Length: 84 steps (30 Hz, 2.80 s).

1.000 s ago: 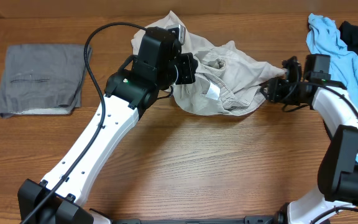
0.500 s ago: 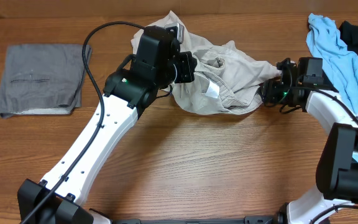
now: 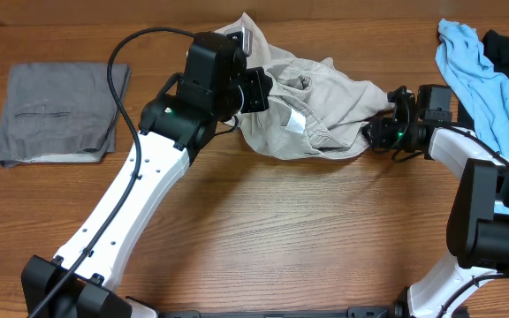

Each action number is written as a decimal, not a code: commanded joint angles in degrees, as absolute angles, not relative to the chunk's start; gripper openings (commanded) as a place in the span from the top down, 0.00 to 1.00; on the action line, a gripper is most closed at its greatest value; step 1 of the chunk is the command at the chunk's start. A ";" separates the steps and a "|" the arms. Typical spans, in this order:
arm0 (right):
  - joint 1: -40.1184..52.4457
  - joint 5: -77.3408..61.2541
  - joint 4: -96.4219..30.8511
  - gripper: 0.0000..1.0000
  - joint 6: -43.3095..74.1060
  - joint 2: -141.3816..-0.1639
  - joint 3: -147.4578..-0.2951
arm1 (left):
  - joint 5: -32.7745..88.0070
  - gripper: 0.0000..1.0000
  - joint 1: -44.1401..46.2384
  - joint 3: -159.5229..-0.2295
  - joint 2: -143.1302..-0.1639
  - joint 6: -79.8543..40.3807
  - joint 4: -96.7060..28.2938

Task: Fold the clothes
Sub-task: 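Move the right gripper to the pants' right end and grasp it, then lift the pants with both grippers and stretch them apart in the air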

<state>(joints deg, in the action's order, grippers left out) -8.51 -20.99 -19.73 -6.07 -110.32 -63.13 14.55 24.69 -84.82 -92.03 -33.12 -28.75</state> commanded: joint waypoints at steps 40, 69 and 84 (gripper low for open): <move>-7.46 -24.73 -15.68 0.87 -5.80 -112.01 -62.94 | 15.05 0.94 24.34 -87.39 -89.82 -33.45 -29.58; -17.43 -26.59 -55.51 0.96 0.01 -90.43 -107.02 | 17.04 0.96 17.91 -108.07 -89.82 -31.07 -32.77; -17.43 -13.91 -68.16 0.96 2.24 -85.58 -126.37 | 17.69 0.96 12.78 -115.79 -86.24 -33.34 -39.29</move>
